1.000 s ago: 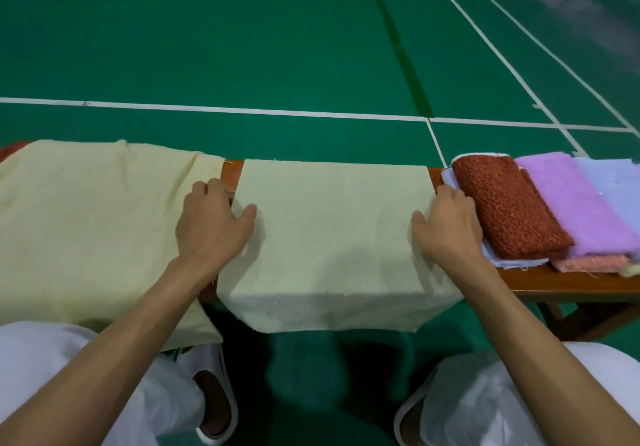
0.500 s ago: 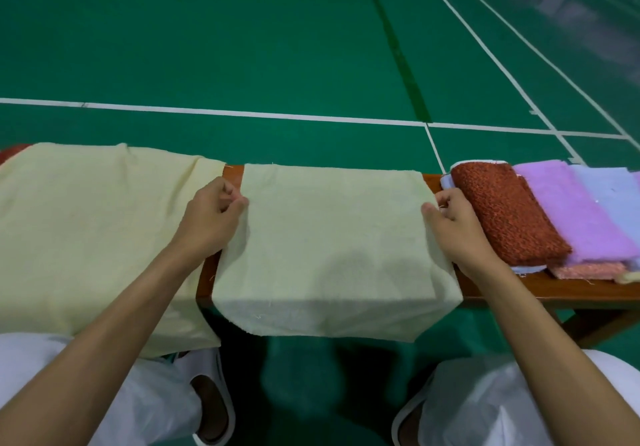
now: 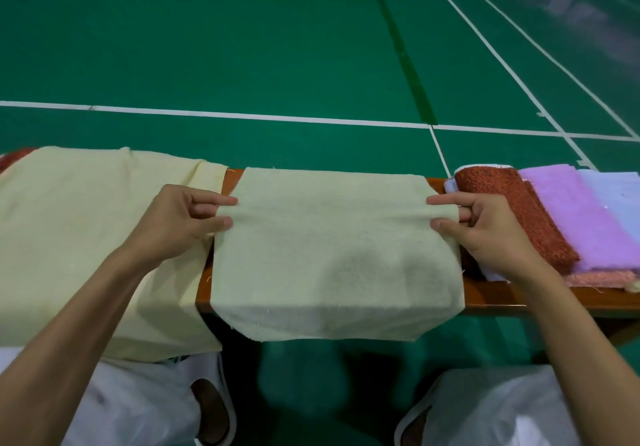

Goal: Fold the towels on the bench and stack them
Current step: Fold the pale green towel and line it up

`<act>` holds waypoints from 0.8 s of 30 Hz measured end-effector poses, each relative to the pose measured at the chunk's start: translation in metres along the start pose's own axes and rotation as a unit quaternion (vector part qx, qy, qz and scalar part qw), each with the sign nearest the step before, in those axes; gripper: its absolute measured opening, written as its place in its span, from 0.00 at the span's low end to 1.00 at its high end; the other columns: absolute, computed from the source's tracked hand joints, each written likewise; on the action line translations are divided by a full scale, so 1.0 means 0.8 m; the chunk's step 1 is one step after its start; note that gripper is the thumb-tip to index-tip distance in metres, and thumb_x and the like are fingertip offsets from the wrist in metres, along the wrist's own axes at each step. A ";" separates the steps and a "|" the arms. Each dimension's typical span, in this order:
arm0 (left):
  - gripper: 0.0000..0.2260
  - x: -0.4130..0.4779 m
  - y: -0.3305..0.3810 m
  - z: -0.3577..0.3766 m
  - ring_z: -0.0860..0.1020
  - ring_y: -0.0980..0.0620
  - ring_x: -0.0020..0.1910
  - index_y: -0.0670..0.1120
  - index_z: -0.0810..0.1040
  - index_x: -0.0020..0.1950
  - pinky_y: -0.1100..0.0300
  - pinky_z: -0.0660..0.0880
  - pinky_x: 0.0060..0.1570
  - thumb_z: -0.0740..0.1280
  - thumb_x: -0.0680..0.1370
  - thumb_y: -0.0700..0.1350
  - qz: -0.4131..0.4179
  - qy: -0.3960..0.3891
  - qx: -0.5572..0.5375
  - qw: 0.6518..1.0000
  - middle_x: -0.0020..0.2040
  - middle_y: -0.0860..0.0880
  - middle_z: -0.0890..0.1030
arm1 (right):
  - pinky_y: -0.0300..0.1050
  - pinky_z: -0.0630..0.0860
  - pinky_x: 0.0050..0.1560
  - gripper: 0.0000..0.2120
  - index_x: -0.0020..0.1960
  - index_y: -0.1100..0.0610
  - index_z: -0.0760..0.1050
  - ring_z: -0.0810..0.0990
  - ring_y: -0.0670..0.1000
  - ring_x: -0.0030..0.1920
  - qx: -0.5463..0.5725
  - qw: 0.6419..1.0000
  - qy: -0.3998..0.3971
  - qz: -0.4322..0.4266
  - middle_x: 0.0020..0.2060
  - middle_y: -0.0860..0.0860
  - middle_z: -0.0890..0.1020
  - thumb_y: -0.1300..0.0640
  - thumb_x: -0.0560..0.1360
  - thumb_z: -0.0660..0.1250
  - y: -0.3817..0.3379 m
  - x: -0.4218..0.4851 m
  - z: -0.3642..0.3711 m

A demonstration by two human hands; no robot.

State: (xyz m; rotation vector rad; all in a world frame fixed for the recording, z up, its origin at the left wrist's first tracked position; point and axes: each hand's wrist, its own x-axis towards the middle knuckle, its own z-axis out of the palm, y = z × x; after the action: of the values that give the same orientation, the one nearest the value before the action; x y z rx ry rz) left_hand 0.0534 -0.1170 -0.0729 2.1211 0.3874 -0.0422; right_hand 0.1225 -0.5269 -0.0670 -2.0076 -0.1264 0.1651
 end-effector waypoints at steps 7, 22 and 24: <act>0.10 -0.014 0.021 -0.012 0.84 0.60 0.40 0.55 0.87 0.48 0.69 0.79 0.42 0.82 0.70 0.44 0.071 0.135 0.089 0.984 0.39 0.54 0.86 | 0.24 0.75 0.44 0.13 0.58 0.56 0.85 0.83 0.33 0.45 -0.137 0.986 0.077 -0.064 0.45 0.46 0.86 0.63 0.74 0.76 -0.027 -0.016 -0.022; 0.03 0.044 0.036 0.015 0.87 0.44 0.48 0.46 0.70 0.53 0.55 0.82 0.49 0.61 0.87 0.42 -0.093 -0.022 -0.213 0.972 0.50 0.42 0.88 | 0.38 0.82 0.32 0.07 0.58 0.64 0.79 0.87 0.54 0.33 0.202 0.963 0.127 0.122 0.41 0.59 0.87 0.64 0.83 0.64 -0.022 0.049 0.024; 0.04 0.062 0.034 0.012 0.87 0.44 0.51 0.47 0.72 0.52 0.51 0.81 0.57 0.61 0.86 0.42 -0.059 0.006 -0.216 0.975 0.50 0.43 0.88 | 0.41 0.84 0.36 0.06 0.55 0.65 0.79 0.87 0.57 0.35 0.279 0.941 0.139 0.131 0.42 0.61 0.87 0.66 0.82 0.64 -0.023 0.073 0.036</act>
State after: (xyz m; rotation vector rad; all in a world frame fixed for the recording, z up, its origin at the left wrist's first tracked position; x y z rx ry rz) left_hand 0.1095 -0.1255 -0.0650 1.6692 0.4829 -0.0117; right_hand 0.1743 -0.4837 -0.0663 -1.4508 0.3383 0.0719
